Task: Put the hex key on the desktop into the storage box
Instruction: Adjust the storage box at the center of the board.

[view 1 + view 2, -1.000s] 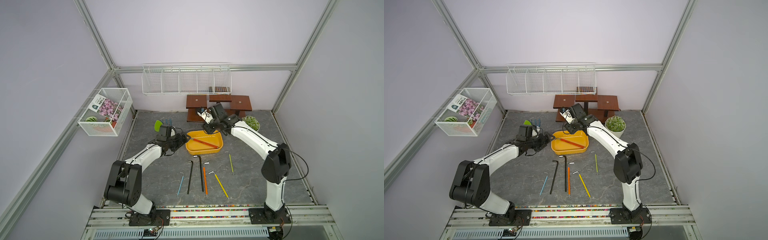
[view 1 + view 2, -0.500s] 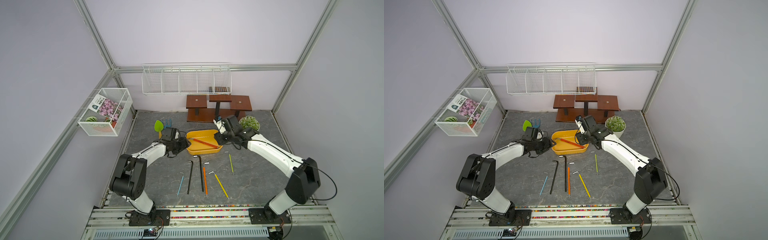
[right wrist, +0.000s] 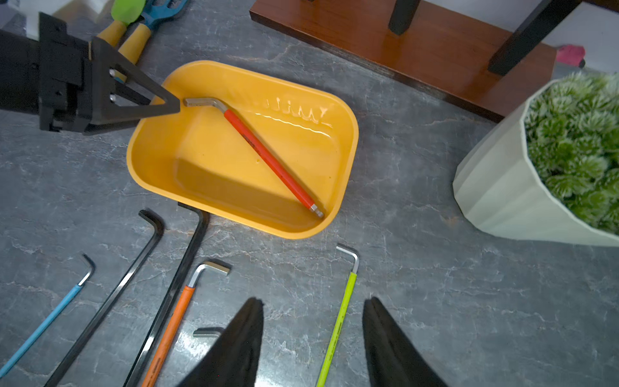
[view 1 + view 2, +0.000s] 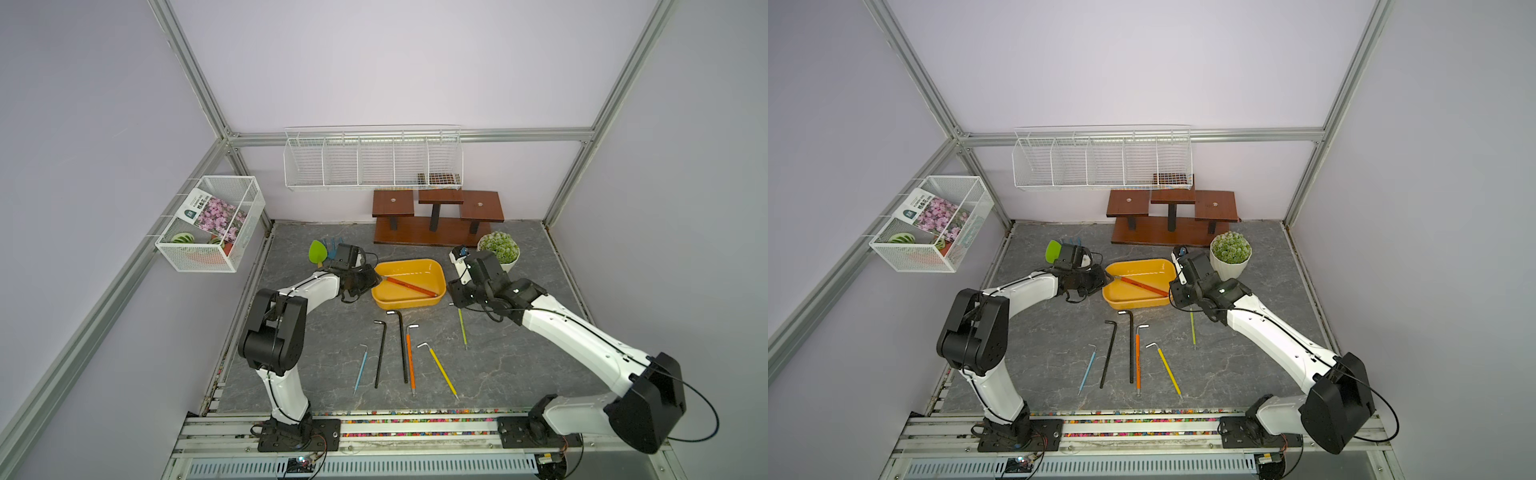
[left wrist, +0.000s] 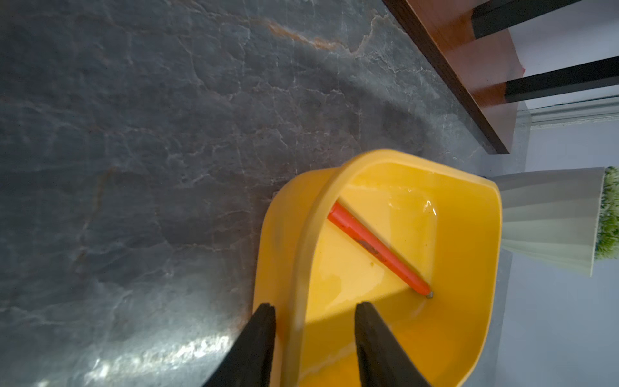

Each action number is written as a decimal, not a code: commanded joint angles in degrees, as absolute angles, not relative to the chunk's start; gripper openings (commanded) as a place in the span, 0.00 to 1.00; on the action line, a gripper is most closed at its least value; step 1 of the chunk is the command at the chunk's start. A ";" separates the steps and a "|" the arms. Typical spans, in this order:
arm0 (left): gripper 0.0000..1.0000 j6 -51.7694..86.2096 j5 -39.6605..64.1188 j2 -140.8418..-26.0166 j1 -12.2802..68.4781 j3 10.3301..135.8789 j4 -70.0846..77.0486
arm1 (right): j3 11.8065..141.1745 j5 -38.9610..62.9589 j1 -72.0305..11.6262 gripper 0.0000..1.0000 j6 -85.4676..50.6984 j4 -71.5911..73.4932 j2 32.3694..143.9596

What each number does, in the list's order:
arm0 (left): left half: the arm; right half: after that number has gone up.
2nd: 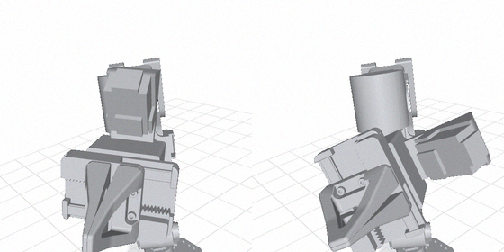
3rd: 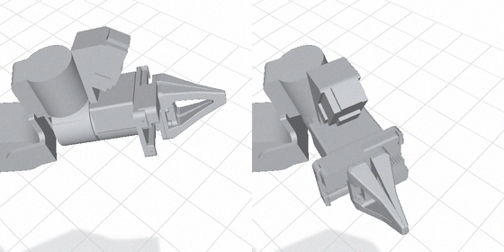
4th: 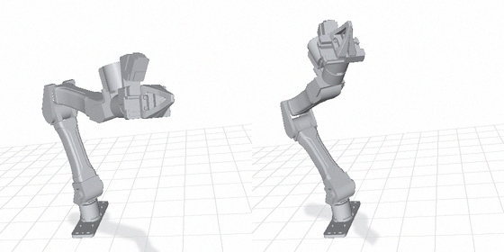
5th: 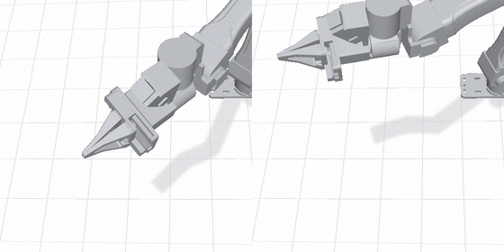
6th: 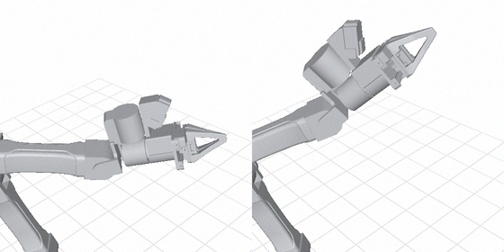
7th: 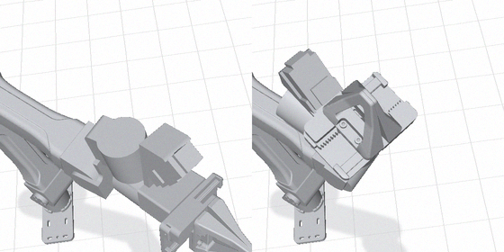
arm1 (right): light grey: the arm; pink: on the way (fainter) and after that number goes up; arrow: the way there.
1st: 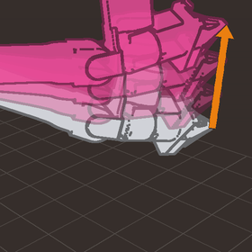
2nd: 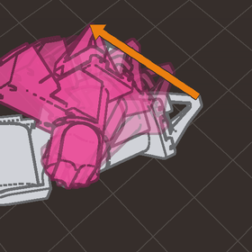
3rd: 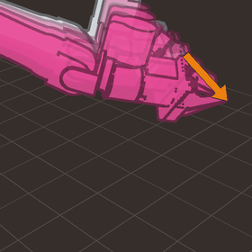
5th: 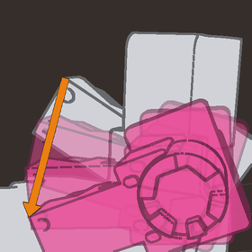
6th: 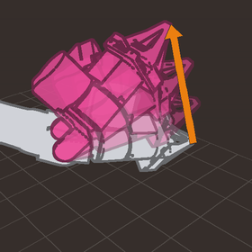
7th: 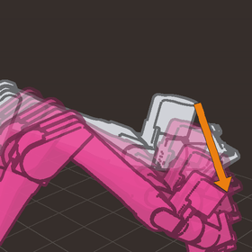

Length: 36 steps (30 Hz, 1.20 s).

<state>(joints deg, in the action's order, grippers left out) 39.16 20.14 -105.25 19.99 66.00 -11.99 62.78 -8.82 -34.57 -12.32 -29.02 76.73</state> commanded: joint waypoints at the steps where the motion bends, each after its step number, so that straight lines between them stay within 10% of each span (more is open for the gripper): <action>1: 0.45 37.59 19.26 -106.73 19.96 69.23 -12.56 | 60.59 -12.71 -34.48 0.53 -16.77 -30.61 75.21; 10: 0.47 35.24 19.93 -109.65 18.74 75.38 -15.85 | 58.47 -14.92 -34.52 0.56 -22.12 -34.33 76.54; 22: 0.90 32.17 14.36 -94.48 14.33 66.13 -19.89 | 56.02 -12.51 -33.20 0.60 -29.19 -36.07 80.94; 36: 0.94 31.20 12.85 -73.05 14.33 48.66 -17.30 | 56.02 -5.80 -29.15 0.56 -30.52 -34.77 91.89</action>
<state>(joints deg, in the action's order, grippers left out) 33.10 14.24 -75.92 14.28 50.46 -18.28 56.38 -6.98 -30.02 -29.58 -34.87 89.91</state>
